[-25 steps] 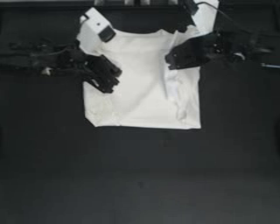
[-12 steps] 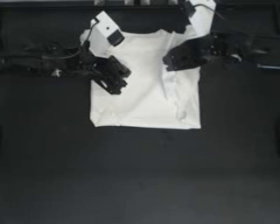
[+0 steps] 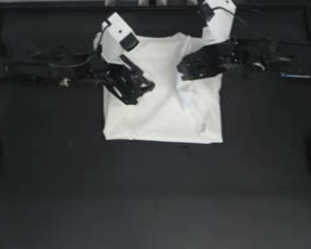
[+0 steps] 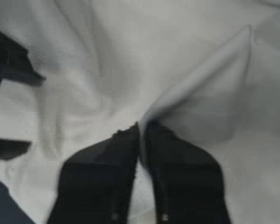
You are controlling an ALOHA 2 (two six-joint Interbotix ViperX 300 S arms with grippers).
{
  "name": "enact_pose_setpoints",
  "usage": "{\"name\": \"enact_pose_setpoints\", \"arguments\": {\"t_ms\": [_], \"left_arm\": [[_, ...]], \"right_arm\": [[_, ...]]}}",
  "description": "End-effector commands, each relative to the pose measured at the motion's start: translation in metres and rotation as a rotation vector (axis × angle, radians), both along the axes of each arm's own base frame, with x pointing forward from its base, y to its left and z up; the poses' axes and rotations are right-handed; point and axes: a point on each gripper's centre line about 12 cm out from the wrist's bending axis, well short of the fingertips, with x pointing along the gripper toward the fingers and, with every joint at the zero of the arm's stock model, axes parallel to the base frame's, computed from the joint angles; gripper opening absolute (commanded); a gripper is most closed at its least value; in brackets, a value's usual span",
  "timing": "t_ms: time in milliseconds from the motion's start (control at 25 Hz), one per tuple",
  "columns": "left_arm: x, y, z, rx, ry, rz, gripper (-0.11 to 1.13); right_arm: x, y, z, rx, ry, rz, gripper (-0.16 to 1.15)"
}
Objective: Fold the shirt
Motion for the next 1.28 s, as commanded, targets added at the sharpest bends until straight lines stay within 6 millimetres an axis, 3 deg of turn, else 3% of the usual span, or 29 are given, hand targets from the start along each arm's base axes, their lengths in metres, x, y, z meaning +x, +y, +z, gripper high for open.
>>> {"name": "enact_pose_setpoints", "arguments": {"t_ms": [40,120,320,560,720,920,1280], "left_arm": [[0.001,0.003,0.028,0.031,-0.065,0.003,0.98],[-0.002,0.005,0.033,0.040,-0.071,0.006,1.01],[-0.019,0.011,0.055,0.071,-0.095,0.029,1.02],[-0.041,-0.003,0.079,0.133,-0.073,-0.009,1.02],[-0.045,-0.035,0.078,0.206,-0.034,-0.143,1.02],[-0.047,-0.063,0.071,0.250,0.105,-0.279,1.02],[-0.046,-0.079,0.046,0.224,0.335,-0.377,1.02]], "right_arm": [[0.002,0.000,0.016,-0.041,-0.026,0.020,0.89],[0.001,-0.001,0.021,-0.061,-0.025,0.030,0.95],[-0.002,-0.001,0.043,-0.102,-0.046,0.039,0.95],[-0.005,0.014,0.069,-0.201,-0.044,0.130,0.95],[-0.004,0.040,0.081,-0.283,-0.005,0.266,0.95],[-0.018,0.066,0.085,-0.292,0.170,0.414,0.96],[-0.031,0.086,0.065,-0.187,0.315,0.588,0.96]]}}
